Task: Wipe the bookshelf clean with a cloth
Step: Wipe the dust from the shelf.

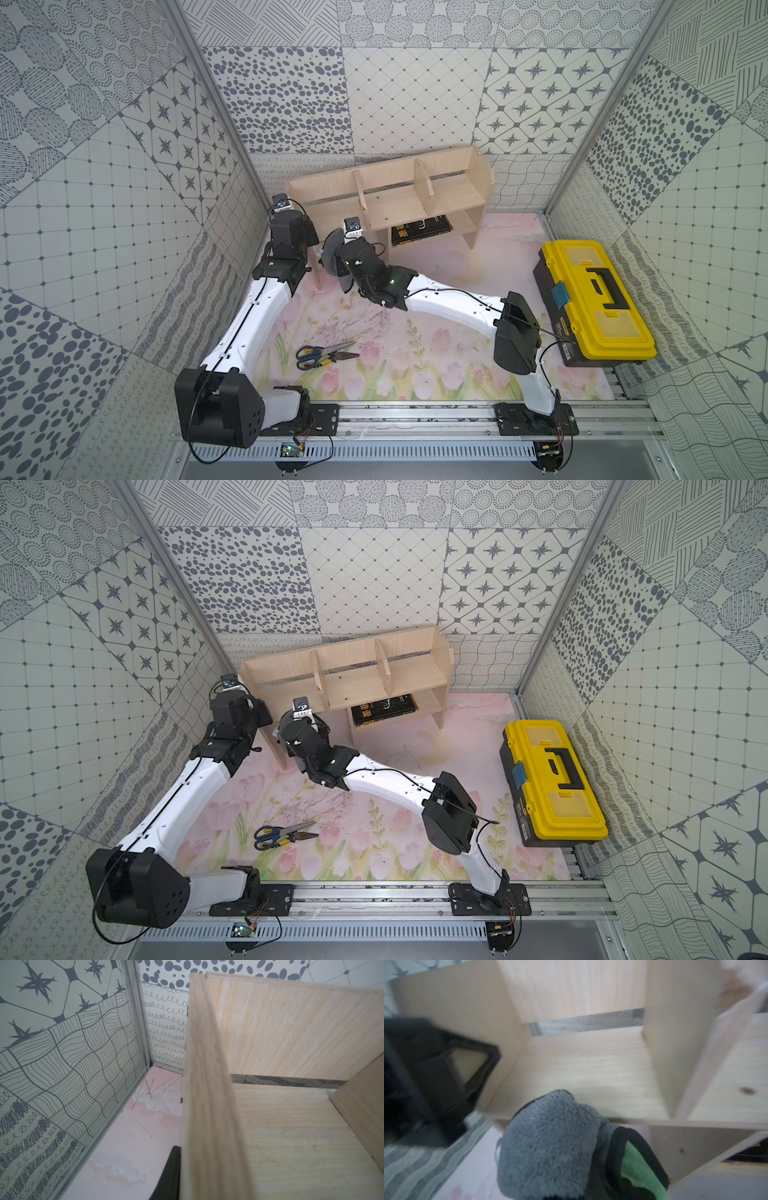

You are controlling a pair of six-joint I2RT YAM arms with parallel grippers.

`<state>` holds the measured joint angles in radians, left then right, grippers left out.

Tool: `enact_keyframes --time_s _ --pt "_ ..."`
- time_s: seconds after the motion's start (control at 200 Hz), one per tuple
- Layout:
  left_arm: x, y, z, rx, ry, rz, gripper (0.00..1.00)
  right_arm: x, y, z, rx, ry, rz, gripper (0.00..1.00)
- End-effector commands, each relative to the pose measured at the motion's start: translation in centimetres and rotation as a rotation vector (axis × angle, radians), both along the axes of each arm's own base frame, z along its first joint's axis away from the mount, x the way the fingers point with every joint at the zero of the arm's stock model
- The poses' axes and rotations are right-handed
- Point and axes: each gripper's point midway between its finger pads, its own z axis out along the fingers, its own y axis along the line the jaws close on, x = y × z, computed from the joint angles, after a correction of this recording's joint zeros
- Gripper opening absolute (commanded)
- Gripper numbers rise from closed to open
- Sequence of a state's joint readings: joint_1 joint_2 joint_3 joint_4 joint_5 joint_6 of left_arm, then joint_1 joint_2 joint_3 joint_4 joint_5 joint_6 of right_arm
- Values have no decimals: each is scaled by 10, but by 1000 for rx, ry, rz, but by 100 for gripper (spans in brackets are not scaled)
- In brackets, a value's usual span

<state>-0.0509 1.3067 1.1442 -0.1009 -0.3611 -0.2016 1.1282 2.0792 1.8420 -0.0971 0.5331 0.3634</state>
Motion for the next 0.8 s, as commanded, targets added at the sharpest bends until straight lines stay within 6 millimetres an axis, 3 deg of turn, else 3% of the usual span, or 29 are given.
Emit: enact_keyframes --time_s 0.0,0.195,0.275,0.435,0.52,0.7,0.795 --pt "13 -54 -3 -428 -50 -213 0 -12 8 23 123 4 103 0" --pt "14 -71 -1 -413 -63 -341 0 -19 47 20 160 35 244 0" --pt "13 -75 1 -411 -64 -366 0 -10 59 18 163 33 224 0" --pt "13 -80 3 -415 -73 -407 0 16 59 7 212 41 168 0" --pt "14 -84 3 -430 -84 -453 0 19 63 -25 178 99 179 0" --pt "16 -88 2 -453 -84 -498 0 -5 62 -106 94 215 208 0" --pt "17 -88 0 -444 -83 -519 0 -11 50 -122 81 247 204 0"
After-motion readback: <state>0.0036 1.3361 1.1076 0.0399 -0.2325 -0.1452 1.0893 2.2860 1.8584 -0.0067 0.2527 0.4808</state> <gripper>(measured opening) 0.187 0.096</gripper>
